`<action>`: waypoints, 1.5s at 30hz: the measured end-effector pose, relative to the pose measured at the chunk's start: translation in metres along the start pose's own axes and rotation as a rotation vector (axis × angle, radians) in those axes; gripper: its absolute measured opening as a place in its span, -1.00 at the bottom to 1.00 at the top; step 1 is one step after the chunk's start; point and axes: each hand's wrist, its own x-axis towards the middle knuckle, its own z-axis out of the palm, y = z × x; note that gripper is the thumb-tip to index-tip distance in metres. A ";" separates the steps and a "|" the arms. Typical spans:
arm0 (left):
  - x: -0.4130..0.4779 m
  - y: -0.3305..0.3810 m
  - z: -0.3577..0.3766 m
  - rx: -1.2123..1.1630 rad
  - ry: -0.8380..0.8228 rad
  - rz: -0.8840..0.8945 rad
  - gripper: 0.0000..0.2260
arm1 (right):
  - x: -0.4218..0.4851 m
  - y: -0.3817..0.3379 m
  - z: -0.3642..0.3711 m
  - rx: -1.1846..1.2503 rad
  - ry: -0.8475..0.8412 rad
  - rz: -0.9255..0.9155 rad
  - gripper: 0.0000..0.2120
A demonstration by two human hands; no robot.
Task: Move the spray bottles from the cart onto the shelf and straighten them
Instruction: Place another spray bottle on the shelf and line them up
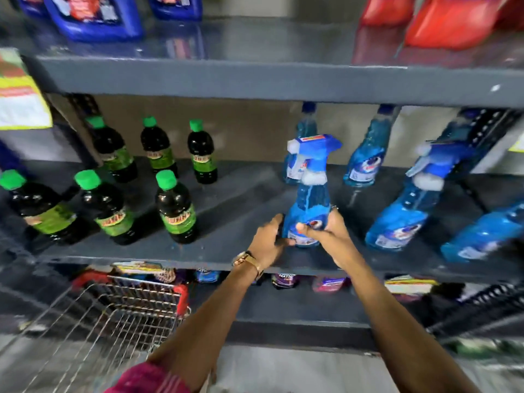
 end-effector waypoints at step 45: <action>-0.037 -0.004 0.078 0.678 0.233 -0.290 -0.60 | -0.024 0.051 -0.028 -0.120 -0.004 0.060 -0.46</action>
